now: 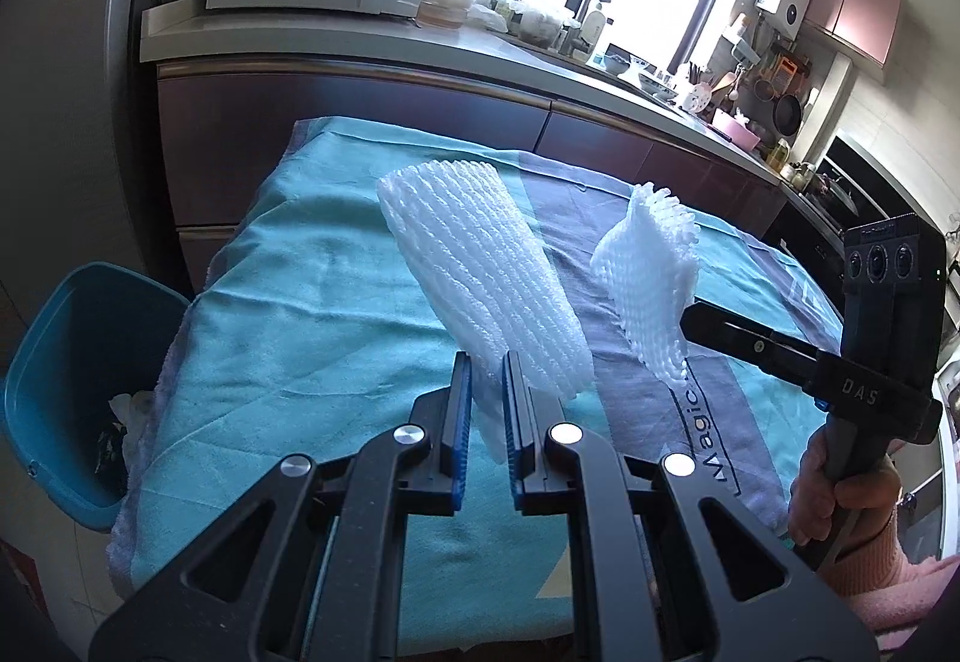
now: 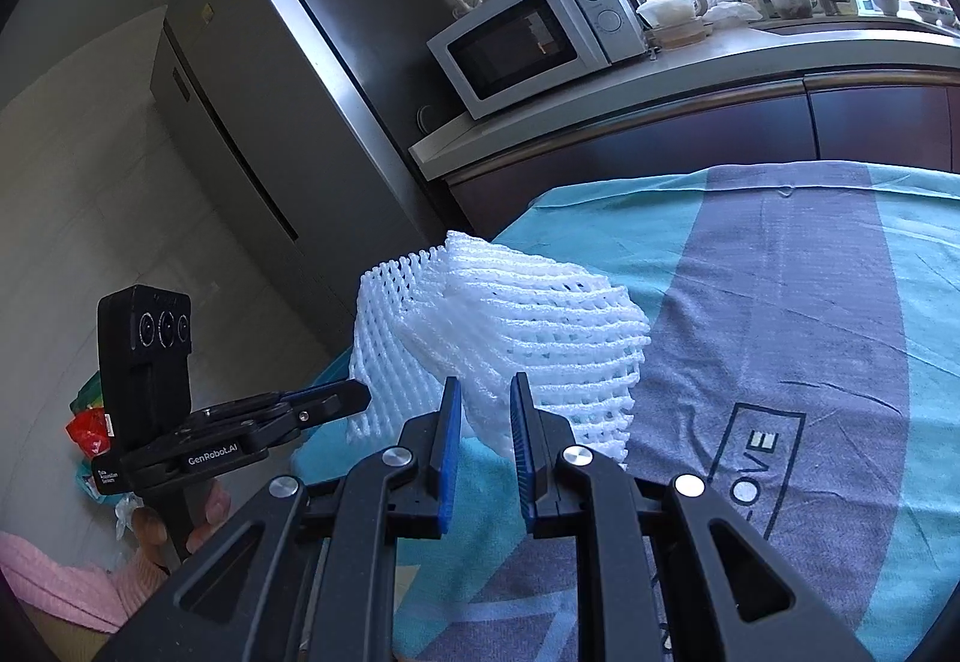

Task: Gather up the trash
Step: 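Carry both white foam nettings over to the teal bin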

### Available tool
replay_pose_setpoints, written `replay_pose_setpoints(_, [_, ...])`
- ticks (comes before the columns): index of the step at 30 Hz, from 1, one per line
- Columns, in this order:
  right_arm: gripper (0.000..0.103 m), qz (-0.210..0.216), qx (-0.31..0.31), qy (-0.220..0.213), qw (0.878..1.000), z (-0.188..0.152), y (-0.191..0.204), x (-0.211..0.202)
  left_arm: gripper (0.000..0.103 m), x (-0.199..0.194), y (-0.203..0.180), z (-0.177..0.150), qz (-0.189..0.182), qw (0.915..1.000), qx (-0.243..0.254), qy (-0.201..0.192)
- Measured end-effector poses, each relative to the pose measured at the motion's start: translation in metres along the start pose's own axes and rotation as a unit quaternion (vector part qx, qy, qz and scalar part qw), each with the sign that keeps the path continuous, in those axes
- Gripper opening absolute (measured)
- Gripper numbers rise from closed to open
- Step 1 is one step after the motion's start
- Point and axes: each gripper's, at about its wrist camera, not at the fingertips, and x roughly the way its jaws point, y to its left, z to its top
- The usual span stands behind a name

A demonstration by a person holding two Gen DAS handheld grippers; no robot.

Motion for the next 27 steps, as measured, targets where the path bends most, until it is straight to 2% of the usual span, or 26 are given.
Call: replay_pose_setpoints(27, [0.015, 0.031, -0.024, 0.027, 0.999, 0.002, 0.025, 0.036, 0.011, -0.026, 0.032, -0.01, 0.029, 0.9992, -0.025, -0.013])
